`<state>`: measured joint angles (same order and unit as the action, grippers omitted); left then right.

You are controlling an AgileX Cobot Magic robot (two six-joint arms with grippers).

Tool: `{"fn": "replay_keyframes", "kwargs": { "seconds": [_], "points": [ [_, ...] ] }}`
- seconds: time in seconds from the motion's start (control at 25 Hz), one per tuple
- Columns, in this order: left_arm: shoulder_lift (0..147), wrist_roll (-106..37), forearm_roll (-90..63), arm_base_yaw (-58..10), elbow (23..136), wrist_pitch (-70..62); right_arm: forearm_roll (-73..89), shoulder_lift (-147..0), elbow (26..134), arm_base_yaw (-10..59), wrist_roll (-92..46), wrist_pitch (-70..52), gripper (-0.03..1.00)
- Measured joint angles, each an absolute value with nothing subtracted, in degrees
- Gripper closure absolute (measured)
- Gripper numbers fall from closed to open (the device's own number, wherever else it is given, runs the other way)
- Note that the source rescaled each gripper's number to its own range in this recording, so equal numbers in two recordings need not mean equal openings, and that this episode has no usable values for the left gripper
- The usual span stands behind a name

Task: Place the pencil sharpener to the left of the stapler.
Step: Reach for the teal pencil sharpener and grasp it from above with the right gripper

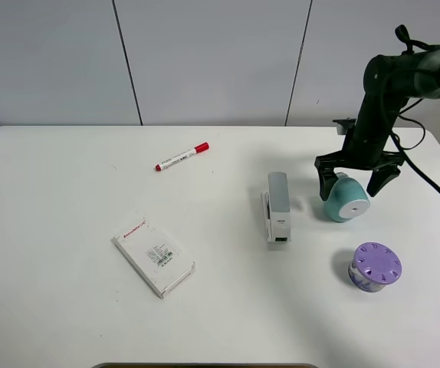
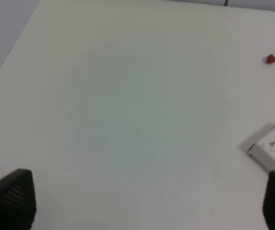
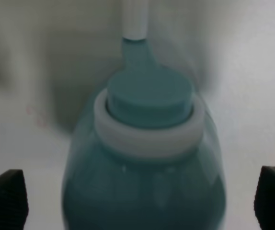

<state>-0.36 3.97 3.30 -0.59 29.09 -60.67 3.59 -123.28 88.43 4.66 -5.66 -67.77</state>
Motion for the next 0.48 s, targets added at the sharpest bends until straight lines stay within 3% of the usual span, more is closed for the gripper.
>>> {"fn": "replay_keyframes", "kwargs": {
  "seconds": [0.48],
  "points": [
    [-0.36,3.97,3.3,-0.59,29.09,-60.67,3.59,-127.18,88.43,4.66,-7.2,-66.18,-0.02]
  ]
}}
